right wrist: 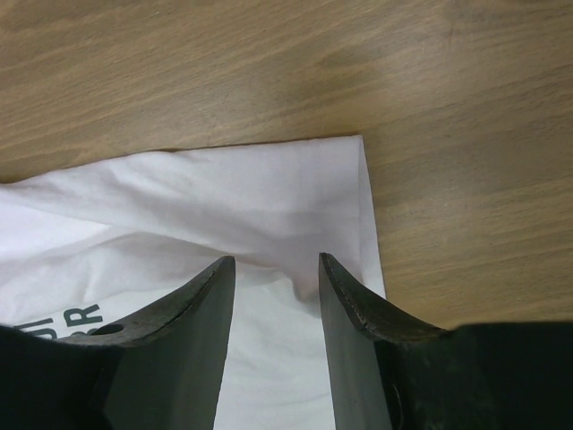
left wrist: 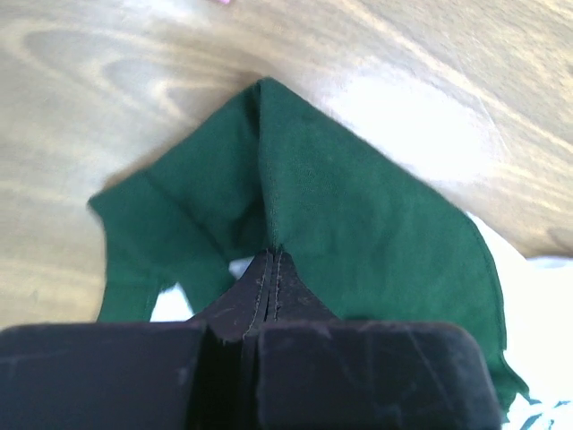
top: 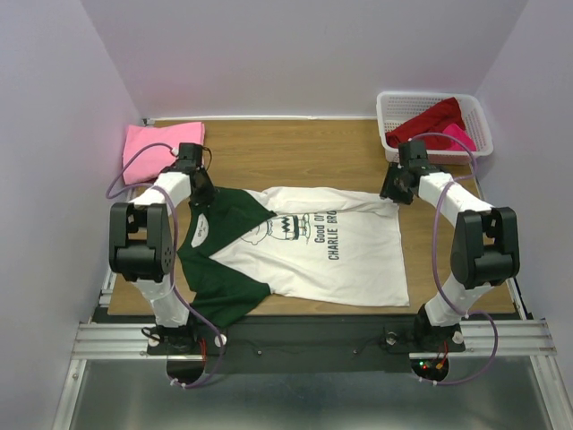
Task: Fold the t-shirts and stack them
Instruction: Fold the tshirt
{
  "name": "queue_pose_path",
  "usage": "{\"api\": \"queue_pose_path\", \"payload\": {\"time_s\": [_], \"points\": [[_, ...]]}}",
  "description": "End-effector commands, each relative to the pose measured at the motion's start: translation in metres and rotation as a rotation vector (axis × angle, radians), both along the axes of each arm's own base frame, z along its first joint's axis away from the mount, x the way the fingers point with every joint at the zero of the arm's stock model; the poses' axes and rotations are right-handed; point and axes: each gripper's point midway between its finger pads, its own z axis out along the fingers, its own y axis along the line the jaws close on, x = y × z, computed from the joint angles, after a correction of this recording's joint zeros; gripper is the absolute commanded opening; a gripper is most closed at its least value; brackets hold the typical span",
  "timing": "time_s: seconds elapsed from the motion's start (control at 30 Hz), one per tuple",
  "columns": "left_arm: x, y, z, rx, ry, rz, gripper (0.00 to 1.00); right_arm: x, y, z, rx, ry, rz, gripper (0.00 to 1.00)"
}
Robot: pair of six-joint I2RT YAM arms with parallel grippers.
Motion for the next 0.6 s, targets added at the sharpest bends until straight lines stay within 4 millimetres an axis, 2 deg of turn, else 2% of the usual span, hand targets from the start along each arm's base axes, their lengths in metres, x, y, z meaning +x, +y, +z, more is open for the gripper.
{"api": "queue_pose_path", "payload": {"time_s": [0.0,0.03,0.1,0.23,0.37,0.57], "points": [[-0.014,0.003,0.045,0.006,-0.093,0.026,0.00,0.009,-0.007,0.019,-0.027,-0.067,-0.006,0.48],[-0.017,0.003,0.052,0.003,-0.109,0.029,0.00,0.009,-0.006,0.019,-0.025,-0.068,-0.001,0.48],[-0.028,0.005,0.052,0.005,-0.101,0.031,0.00,0.008,-0.008,0.019,-0.030,-0.067,-0.006,0.48],[-0.047,0.012,0.045,0.031,-0.078,0.041,0.00,0.005,-0.012,0.016,-0.046,-0.062,-0.027,0.48],[-0.065,0.013,0.027,0.033,-0.035,0.041,0.00,0.003,-0.013,0.011,-0.030,-0.050,-0.055,0.47],[-0.072,0.023,0.005,0.052,0.014,0.060,0.00,0.014,-0.008,0.022,0.010,-0.083,-0.052,0.47]]}}
